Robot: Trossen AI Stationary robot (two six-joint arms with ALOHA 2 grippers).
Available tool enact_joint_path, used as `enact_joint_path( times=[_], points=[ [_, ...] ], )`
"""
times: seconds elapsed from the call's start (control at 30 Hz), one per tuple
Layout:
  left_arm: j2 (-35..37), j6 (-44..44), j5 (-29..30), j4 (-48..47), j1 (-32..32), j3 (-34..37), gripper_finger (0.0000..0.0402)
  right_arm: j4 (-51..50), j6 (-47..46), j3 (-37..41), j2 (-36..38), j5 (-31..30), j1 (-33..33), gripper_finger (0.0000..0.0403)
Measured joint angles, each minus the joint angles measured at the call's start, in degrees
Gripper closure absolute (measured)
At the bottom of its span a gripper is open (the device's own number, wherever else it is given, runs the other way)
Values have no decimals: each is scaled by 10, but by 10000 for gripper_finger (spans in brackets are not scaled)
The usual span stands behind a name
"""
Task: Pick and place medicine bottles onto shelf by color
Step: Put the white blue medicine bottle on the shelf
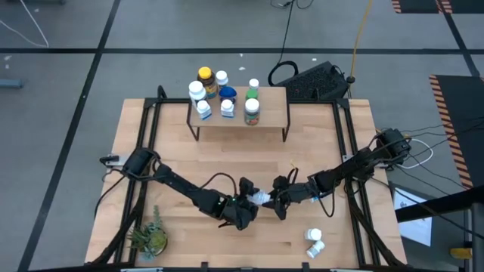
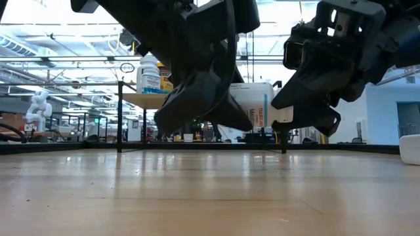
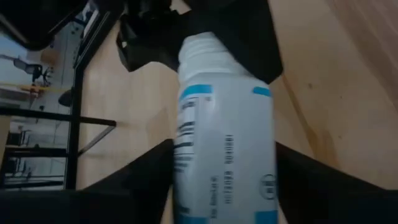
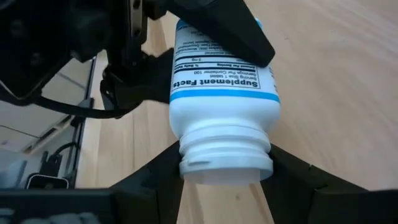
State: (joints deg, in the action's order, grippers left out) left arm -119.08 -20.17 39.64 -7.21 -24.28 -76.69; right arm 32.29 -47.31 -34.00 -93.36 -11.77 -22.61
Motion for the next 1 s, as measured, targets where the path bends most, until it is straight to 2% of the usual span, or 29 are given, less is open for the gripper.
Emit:
enact_joint_path(
  times=[0.13,0.23,0.4,0.6,0.77,0.9,1.0],
  points=[
    [0,11,-1,1,3,0,215,-8,4,0,0,0,0,227],
    [0,24,1,9,0,1,238,-8,35,0,0,-2,0,227],
    [1,69,12,10,-11,1,233,5,190,1,0,-5,0,210],
    [26,149,19,1,-15,6,234,51,304,1,7,-32,0,170],
    [66,206,17,7,-9,32,246,65,381,1,56,-38,1,151],
    [105,210,10,98,-4,91,240,86,425,14,111,-34,-1,145],
    [123,198,-35,289,1,165,238,105,434,37,151,-32,-11,146]
  ],
)
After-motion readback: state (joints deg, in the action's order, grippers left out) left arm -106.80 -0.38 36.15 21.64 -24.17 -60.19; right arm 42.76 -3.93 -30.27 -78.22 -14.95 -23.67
